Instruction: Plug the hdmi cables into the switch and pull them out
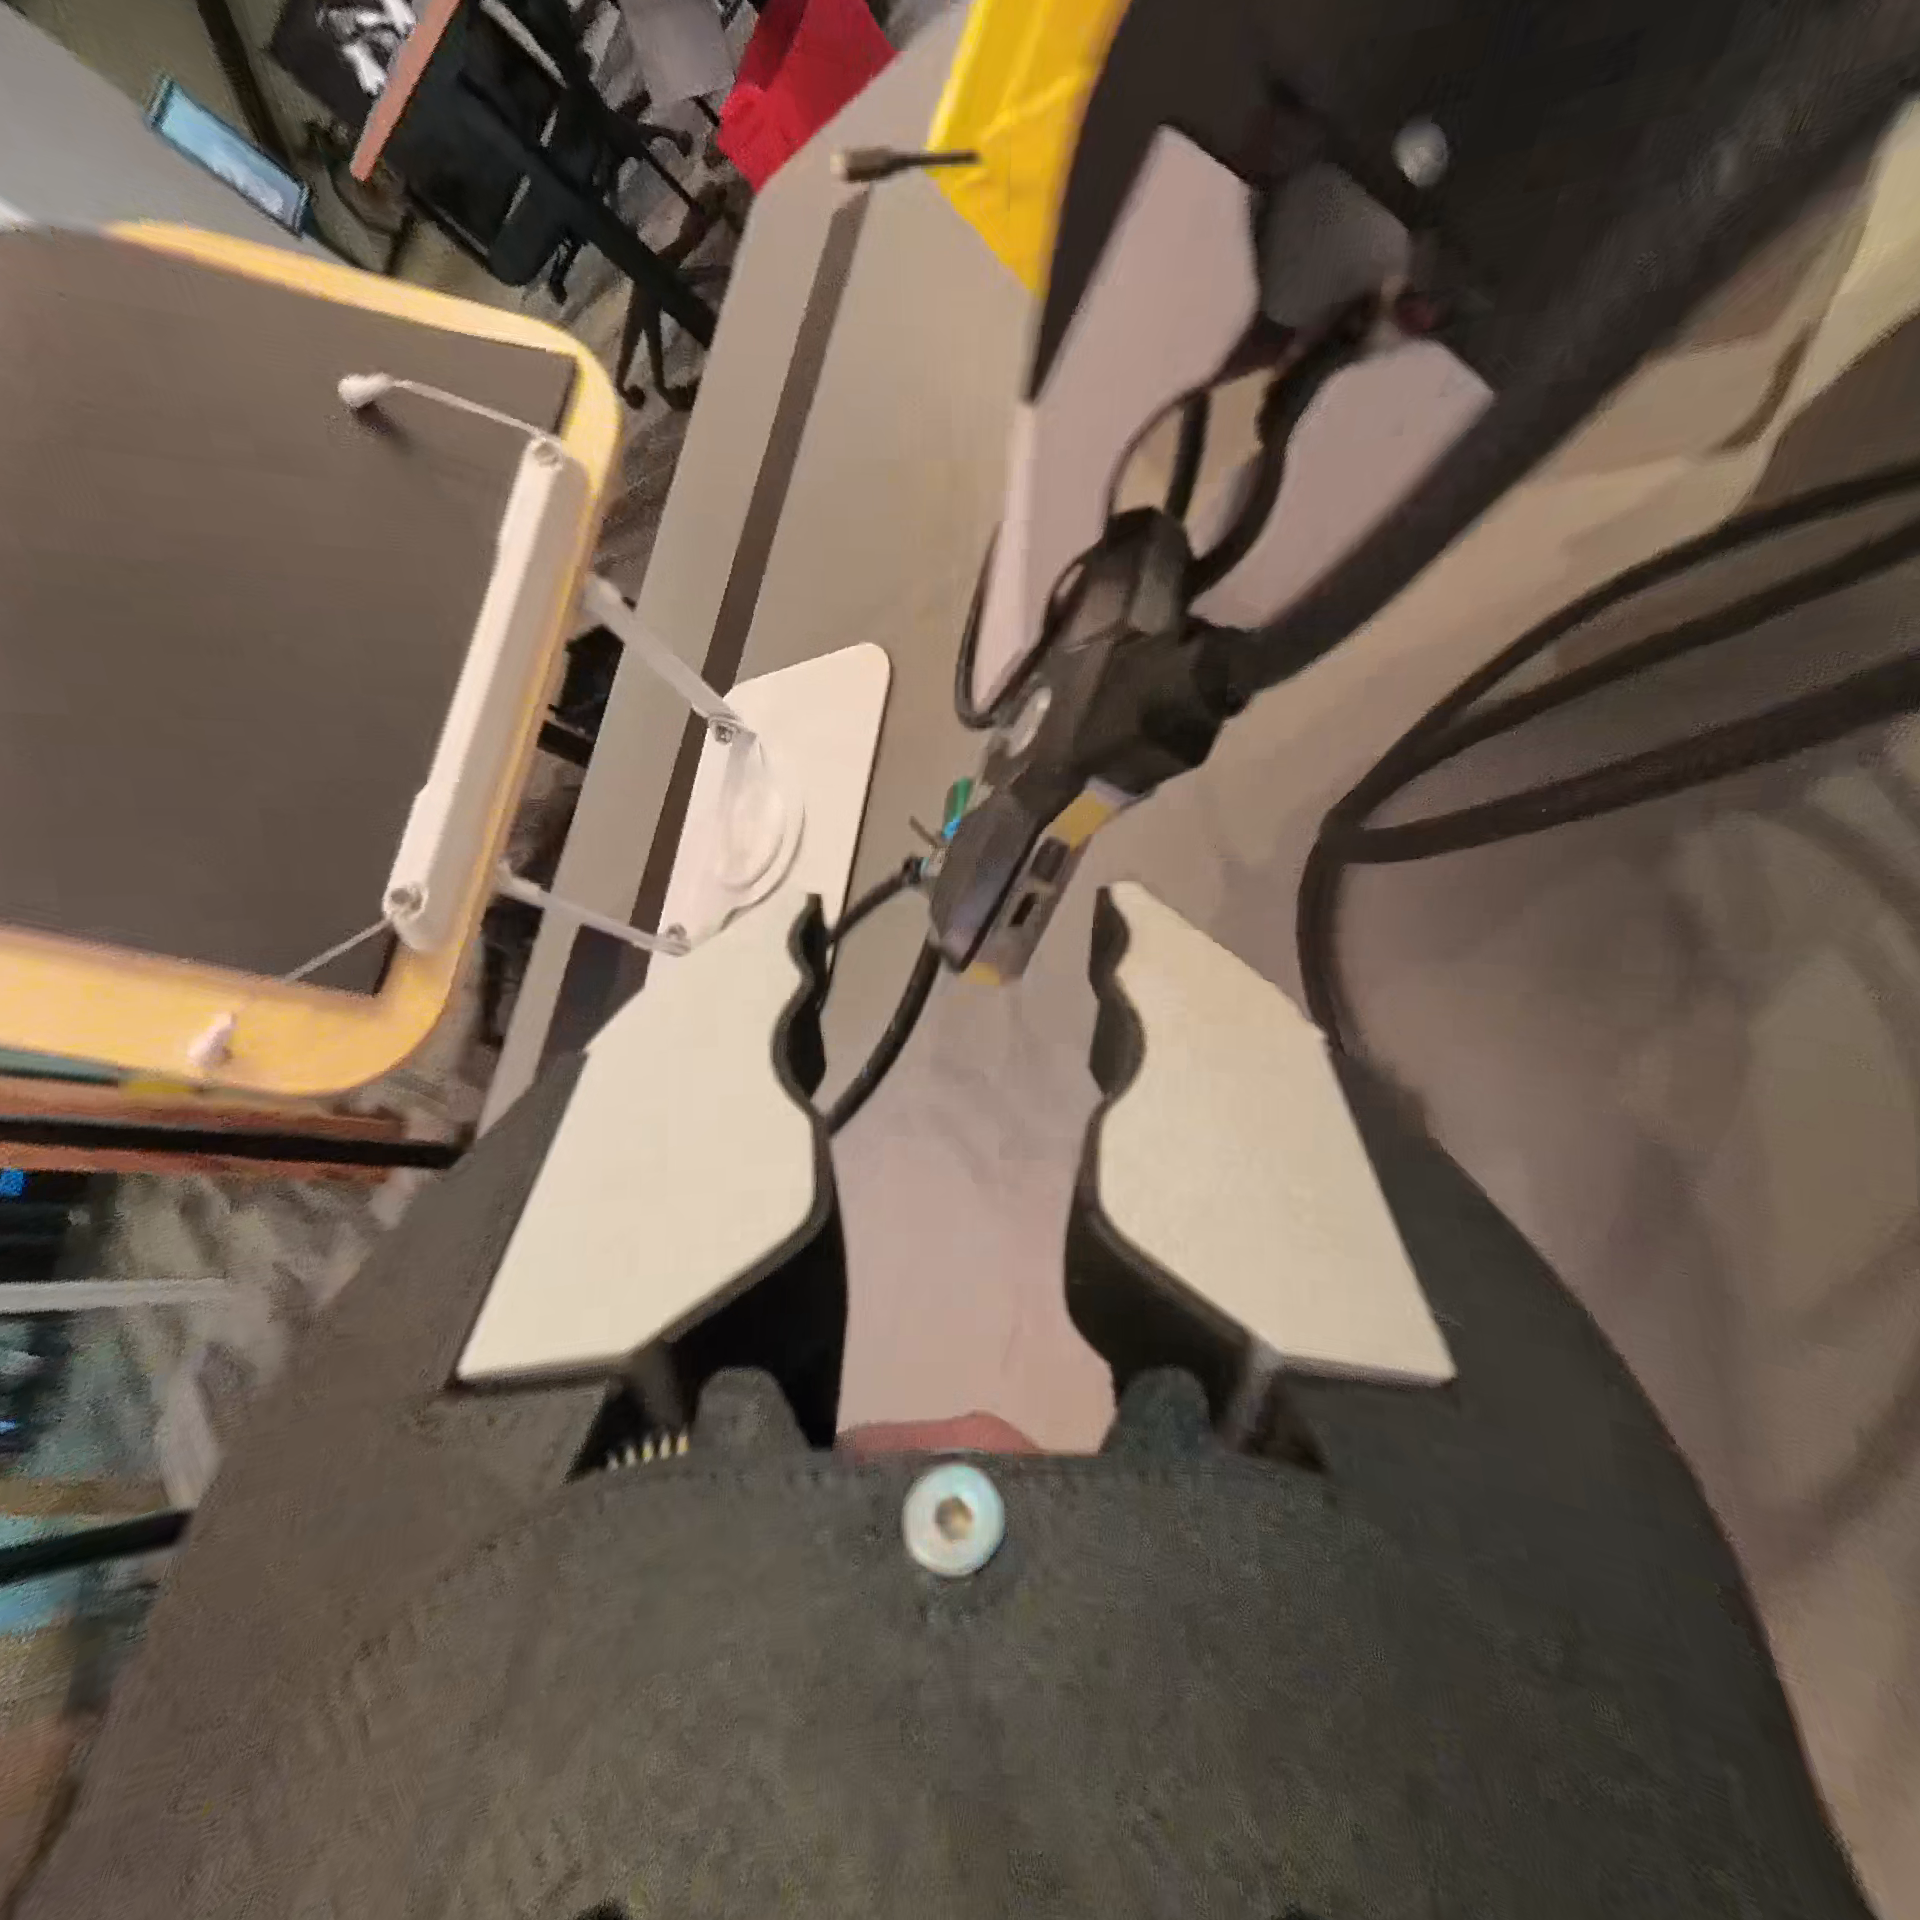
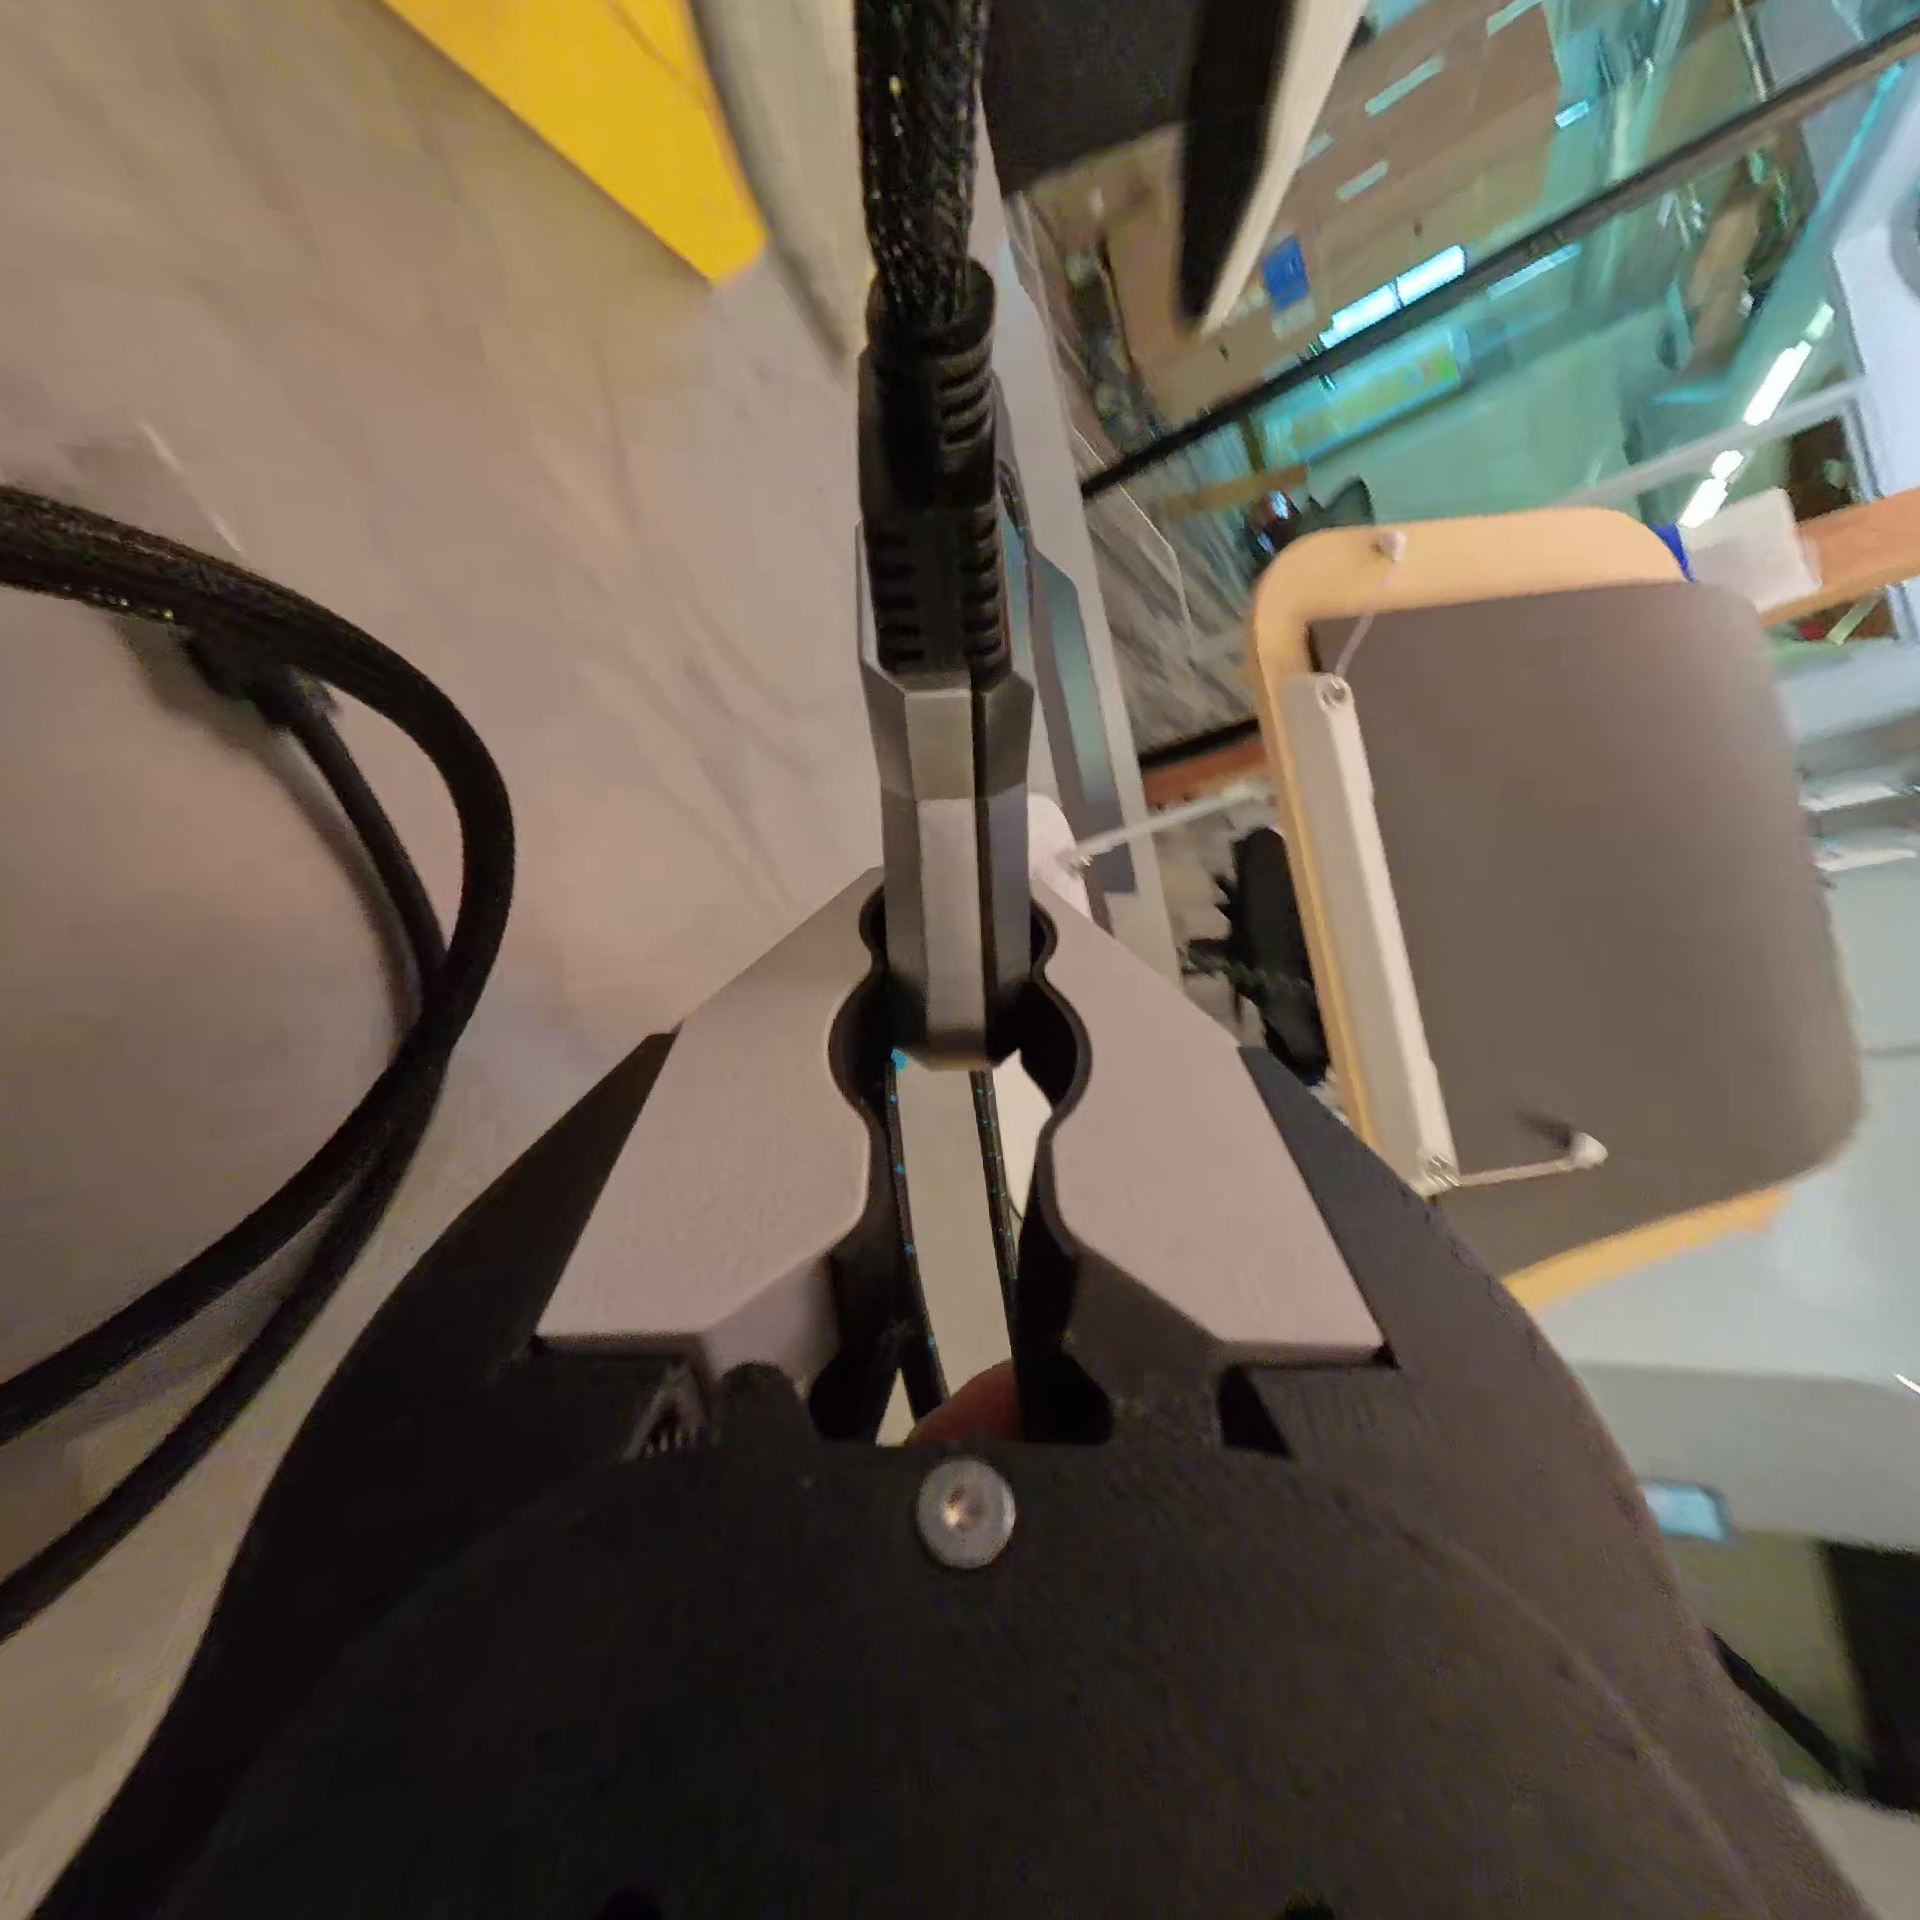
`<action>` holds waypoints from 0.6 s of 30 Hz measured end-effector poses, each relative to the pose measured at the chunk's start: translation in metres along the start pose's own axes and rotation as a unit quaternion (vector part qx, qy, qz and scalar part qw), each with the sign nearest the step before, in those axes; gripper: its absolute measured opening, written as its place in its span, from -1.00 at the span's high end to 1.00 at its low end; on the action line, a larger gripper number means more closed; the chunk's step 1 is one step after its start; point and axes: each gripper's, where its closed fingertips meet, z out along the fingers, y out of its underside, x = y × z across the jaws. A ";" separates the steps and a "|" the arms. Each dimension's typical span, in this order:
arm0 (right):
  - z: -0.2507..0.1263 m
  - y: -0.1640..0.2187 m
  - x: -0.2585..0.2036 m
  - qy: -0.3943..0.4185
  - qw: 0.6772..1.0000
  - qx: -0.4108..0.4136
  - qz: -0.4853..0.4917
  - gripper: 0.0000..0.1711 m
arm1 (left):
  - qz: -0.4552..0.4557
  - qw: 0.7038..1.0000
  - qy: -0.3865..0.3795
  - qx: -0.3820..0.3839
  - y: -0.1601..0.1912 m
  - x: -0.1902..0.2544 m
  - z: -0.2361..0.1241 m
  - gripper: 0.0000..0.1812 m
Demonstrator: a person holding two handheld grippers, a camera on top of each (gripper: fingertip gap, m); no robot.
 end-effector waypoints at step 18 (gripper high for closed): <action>0.007 -0.018 0.005 0.141 0.962 -0.098 -0.212 0.81 | -0.366 0.891 0.198 -0.181 0.029 0.033 0.033 -0.34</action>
